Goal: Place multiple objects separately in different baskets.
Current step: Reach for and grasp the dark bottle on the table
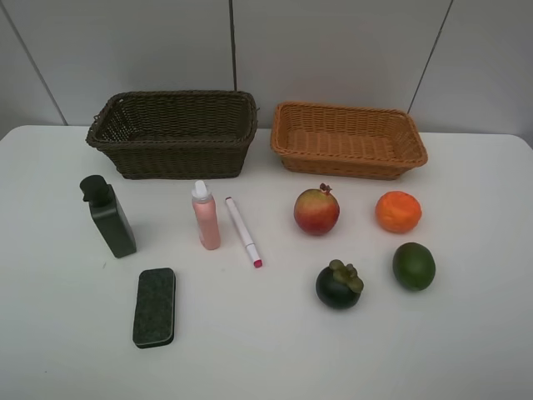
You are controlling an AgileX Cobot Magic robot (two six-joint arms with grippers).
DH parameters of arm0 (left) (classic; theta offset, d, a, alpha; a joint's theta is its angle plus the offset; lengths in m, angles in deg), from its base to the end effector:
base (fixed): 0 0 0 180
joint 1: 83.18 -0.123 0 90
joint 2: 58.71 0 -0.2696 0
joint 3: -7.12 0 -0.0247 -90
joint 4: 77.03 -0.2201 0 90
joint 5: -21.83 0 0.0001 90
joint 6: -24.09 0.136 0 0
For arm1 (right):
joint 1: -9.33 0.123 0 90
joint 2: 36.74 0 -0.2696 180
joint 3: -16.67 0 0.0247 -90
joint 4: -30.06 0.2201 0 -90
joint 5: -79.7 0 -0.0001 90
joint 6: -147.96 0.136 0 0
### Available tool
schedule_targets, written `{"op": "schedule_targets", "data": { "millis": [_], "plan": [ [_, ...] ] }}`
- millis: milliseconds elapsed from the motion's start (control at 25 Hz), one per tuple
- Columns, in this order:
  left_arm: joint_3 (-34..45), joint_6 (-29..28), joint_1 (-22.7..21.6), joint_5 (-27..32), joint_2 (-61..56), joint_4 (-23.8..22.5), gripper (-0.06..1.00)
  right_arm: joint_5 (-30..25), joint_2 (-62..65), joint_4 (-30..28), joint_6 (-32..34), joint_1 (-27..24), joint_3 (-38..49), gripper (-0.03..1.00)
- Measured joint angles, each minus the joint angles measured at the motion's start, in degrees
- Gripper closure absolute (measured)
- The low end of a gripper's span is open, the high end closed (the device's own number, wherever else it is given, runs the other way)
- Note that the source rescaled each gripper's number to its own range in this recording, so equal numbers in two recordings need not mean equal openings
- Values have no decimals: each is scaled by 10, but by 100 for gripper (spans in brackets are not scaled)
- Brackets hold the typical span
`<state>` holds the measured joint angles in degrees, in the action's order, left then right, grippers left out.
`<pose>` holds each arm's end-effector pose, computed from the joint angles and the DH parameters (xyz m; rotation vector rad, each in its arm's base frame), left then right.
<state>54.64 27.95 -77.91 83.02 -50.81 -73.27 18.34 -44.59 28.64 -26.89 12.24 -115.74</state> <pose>0.0208 -0.0098 0.2445 0.1659 2.0280 -0.0939 0.0216 -0.0019 0.2436 0.0414 2.0384 0.0586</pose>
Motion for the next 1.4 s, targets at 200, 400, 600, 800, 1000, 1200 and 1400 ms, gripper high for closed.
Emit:
{"op": "schedule_targets", "data": {
  "millis": [200,400,600,800,1000,1200,1400],
  "plan": [
    [0,0,0,0,0,0,9,0,0,0,0,0,0,36],
    [0,-4,0,-1,1,0,9,0,0,0,0,0,0,36],
    [-18,-15,0,-23,67,0,9,0,0,0,0,0,0,36],
    [-66,-73,0,-68,231,0,9,0,0,0,0,0,0,36],
    [-129,-159,0,-88,436,10,9,0,0,0,0,0,0,36],
    [-195,-196,0,-88,648,48,9,0,0,0,0,0,0,36],
    [-251,-200,16,-93,811,70,9,0,0,0,0,0,0,36]
  ]
}}
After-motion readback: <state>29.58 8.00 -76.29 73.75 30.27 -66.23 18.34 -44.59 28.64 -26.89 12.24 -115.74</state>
